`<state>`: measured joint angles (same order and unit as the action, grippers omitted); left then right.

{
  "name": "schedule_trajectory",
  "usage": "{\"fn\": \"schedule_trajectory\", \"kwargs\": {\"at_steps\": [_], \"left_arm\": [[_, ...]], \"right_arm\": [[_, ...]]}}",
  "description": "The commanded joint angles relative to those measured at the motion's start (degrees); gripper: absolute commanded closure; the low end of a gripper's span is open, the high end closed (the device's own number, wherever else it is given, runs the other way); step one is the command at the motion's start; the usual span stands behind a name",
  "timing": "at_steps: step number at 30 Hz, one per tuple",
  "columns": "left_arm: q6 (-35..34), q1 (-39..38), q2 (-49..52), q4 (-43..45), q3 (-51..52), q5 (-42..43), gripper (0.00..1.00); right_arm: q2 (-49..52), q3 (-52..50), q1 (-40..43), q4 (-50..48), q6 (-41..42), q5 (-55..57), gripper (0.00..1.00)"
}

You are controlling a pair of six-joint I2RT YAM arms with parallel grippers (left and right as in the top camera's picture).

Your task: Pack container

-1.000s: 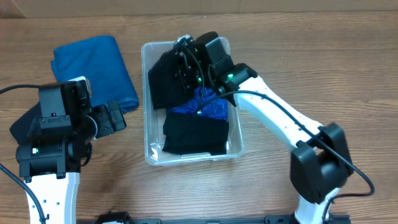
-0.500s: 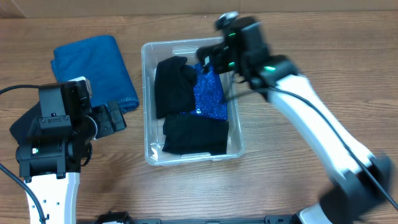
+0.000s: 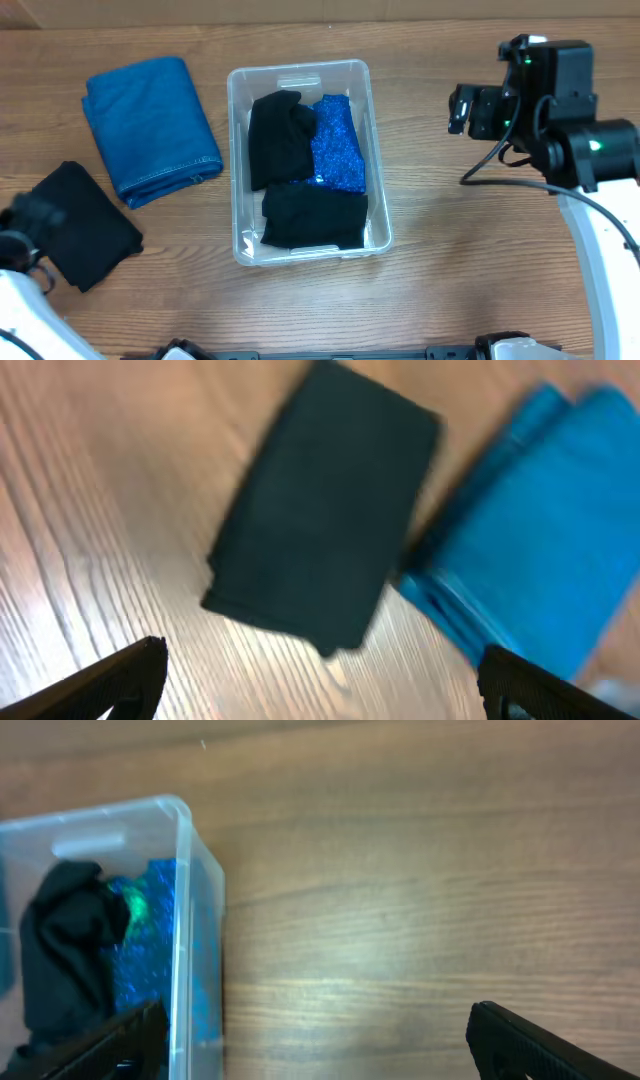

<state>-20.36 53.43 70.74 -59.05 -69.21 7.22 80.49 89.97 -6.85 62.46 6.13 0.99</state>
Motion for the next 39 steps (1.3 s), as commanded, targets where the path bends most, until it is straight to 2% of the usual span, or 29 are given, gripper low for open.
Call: {"fn": "schedule_trajectory", "kwargs": {"at_steps": [1, 9, 13, 18, 21, 23, 25, 26, 31, 34, 39], "left_arm": [[-2.7, 6.1, 7.7, 3.8, 2.7, 3.4, 0.00], [9.7, 6.9, 29.4, 16.4, 2.7, 7.5, 0.00], [12.4, 6.9, 37.0, 20.7, 2.7, 8.3, 0.00], [15.3, 6.3, 43.3, 25.6, 2.7, 20.4, 0.02], [15.3, 5.8, 44.8, 25.7, 2.7, 26.4, 0.31], [15.2, 5.4, 44.6, 25.5, 2.6, 30.6, 0.65], [15.0, 5.3, 44.0, 24.6, 2.6, 32.9, 0.91], [14.7, 5.3, 43.2, 24.0, 2.6, 34.2, 0.96], [9.8, 5.1, 33.7, 23.4, 2.6, 39.4, 0.96], [5.3, 3.2, 23.8, 23.4, 2.5, 42.2, 0.96], [1.1, -7.2, 4.8, 22.9, 2.4, 43.4, 0.96]], "right_arm": [[1.3, 0.0, 0.1, 0.4, -0.3, -0.9, 0.00], [3.0, 0.0, 0.1, 0.8, -0.3, -1.1, 0.00], [3.5, 0.0, 0.1, 1.4, -0.3, -1.1, 0.00], [3.7, 0.0, 0.1, 1.7, -0.3, -1.1, 0.00], [3.7, 0.0, 0.1, 1.8, -0.3, -1.1, 0.00], [3.7, 0.0, 0.1, 1.8, -0.3, -1.1, 0.00], [3.7, 0.0, 0.1, 1.9, -0.3, -1.1, 0.00], [3.7, 0.0, 0.1, 2.0, -0.3, -1.1, 0.00], [3.7, 0.0, 0.1, 2.2, -0.3, -1.1, 0.00], [3.7, 0.0, 0.1, 2.2, -0.3, -1.1, 0.00], [3.7, 0.0, 0.1, 2.2, -0.3, -1.1, 0.00]]}}
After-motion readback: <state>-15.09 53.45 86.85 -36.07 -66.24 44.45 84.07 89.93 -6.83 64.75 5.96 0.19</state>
